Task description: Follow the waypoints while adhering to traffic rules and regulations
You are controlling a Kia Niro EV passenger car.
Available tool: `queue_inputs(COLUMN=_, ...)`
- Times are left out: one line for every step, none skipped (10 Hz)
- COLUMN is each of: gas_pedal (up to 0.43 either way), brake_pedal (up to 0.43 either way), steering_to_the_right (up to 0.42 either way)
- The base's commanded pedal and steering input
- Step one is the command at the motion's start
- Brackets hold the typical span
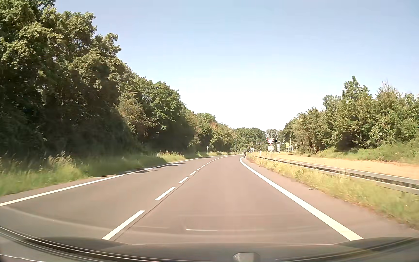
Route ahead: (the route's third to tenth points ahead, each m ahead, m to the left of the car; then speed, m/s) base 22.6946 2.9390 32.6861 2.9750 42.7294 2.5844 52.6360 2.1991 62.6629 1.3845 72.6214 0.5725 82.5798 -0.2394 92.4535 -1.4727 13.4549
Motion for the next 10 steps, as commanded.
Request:
queue_inputs(gas_pedal=0.067, brake_pedal=0.030, steering_to_the_right=0.000)
queue_inputs(gas_pedal=0.067, brake_pedal=0.030, steering_to_the_right=0.000)
queue_inputs(gas_pedal=0.067, brake_pedal=0.030, steering_to_the_right=0.000)
queue_inputs(gas_pedal=0.067, brake_pedal=0.030, steering_to_the_right=0.000)
queue_inputs(gas_pedal=0.067, brake_pedal=0.030, steering_to_the_right=0.000)
queue_inputs(gas_pedal=0.067, brake_pedal=0.030, steering_to_the_right=0.000)
queue_inputs(gas_pedal=0.067, brake_pedal=0.030, steering_to_the_right=0.000)
queue_inputs(gas_pedal=0.067, brake_pedal=0.030, steering_to_the_right=0.000)
queue_inputs(gas_pedal=0.067, brake_pedal=0.030, steering_to_the_right=0.000)
queue_inputs(gas_pedal=0.067, brake_pedal=0.030, steering_to_the_right=0.000)
